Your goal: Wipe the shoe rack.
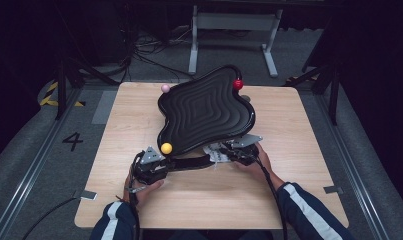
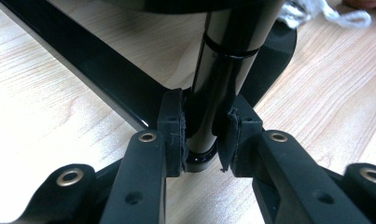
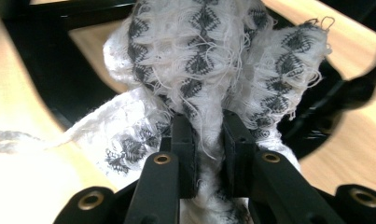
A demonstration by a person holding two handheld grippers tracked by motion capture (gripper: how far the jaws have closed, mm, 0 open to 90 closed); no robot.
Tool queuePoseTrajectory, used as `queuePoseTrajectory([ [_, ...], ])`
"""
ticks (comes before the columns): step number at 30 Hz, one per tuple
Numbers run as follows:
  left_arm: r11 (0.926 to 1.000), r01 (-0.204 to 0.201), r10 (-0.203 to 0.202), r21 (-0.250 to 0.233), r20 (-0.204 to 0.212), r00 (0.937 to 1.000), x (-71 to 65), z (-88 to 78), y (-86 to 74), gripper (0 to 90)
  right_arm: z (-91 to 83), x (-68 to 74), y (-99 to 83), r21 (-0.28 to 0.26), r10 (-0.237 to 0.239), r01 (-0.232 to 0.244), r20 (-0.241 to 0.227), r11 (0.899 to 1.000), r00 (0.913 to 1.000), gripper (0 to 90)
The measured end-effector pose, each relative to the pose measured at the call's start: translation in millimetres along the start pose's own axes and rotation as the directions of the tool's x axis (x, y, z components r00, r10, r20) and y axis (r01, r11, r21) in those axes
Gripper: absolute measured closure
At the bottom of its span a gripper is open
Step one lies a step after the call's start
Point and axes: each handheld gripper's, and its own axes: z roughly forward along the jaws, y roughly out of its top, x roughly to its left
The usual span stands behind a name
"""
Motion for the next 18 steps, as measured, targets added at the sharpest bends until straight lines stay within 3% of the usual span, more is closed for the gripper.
queuePoseTrajectory([
  [4, 1.0, -0.004, 0.005, 0.005, -0.001, 1.0, -0.6, 0.0, 0.4, 72.2, 1.2, -1.7, 0.1, 0.001, 0.002, -0.002, 0.02, 1.0, 0.9998, 78.5],
  [10, 1.0, -0.006, 0.006, 0.003, 0.003, 1.0, -1.0, 0.4, 0.4, 72.2, 4.0, -12.2, 1.7, 0.007, 0.026, -0.027, 0.103, 1.0, 0.9943, 78.4],
  [12, 1.0, -0.006, 0.006, 0.003, 0.003, 1.0, -0.9, 0.4, 0.4, 72.2, 5.1, -15.0, 1.0, 0.002, 0.016, -0.016, 0.134, 1.0, 0.9908, 78.3],
  [18, 0.9999, -0.011, 0.011, 0.002, 0.0, 0.9999, -1.0, 0.4, 0.5, 72.3, 4.7, -23.1, 0.5, -0.002, 0.05, -0.05, 0.139, 0.999, 0.989, 78.1],
])
